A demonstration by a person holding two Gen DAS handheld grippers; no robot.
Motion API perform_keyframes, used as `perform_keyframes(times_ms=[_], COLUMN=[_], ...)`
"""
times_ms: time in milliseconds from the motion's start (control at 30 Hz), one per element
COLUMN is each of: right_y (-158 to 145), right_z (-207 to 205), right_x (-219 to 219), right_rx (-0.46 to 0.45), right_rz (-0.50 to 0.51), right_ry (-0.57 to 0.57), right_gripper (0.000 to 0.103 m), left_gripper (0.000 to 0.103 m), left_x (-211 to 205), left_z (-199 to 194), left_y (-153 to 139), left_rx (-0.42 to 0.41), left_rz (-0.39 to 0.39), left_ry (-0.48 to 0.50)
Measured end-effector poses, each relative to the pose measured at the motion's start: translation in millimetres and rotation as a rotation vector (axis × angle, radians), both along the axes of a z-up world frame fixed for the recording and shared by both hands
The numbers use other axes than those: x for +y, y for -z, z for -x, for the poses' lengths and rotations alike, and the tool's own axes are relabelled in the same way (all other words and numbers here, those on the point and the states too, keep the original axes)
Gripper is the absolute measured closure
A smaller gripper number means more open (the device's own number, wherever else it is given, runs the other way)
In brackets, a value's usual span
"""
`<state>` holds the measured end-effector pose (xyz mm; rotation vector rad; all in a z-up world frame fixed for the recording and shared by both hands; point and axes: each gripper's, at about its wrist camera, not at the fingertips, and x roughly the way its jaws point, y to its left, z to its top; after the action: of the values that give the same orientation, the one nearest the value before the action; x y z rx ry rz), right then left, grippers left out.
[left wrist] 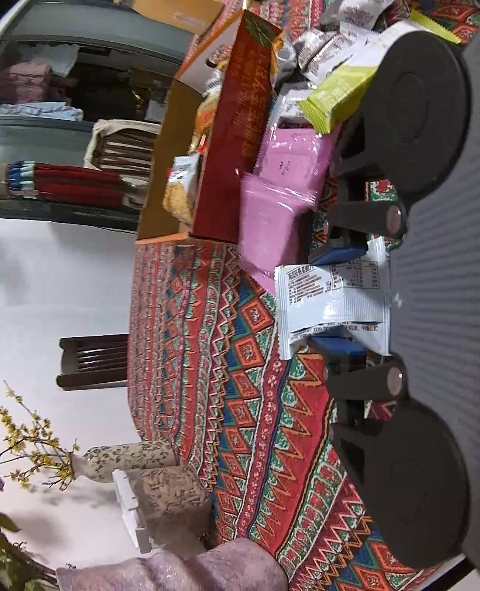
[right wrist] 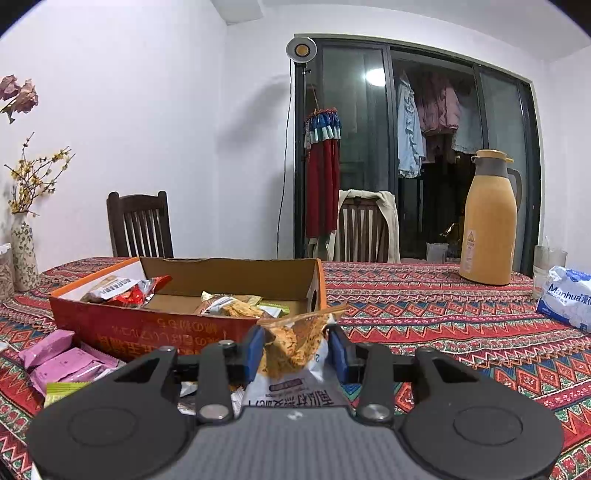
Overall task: Organize snacks
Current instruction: 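Grasp a white-silver packet with the left tool while the right lifts its packet, then carry both packets over the orange box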
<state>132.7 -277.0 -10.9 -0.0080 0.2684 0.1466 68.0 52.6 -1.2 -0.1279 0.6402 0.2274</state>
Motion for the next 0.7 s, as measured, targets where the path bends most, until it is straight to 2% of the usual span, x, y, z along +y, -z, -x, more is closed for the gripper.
perform_keyframes(times_ms=[233,400,567,700], right_y=[-3.6,-22.6,-50.3,-70.6], right_z=[5.5,5.5,-11.2,-43.8], right_x=[4.6,6.8,22.2,36.5], right_rx=[-0.022,-0.045,-0.087,-0.091], right_rz=[0.019,0.005,0.021,0.008], right_ry=[-0.006,-0.012,-0.023,-0.038], right_gripper=[0.066,0.066,0.066,0.066], left_gripper=[0.062,0.062,0.062,0.062], left_x=[-6.8,-22.5,-39.0,-53.0], left_z=[-4.8,-29.2,-58.4,-91.2], left_y=[-16.6,-33.3,-58.6,-79.2], left_rx=[-0.068,-0.121,-0.185,-0.211], left_rz=[0.006,0.005,-0.007,-0.028], left_ry=[0.045,0.114,0.162,0.186])
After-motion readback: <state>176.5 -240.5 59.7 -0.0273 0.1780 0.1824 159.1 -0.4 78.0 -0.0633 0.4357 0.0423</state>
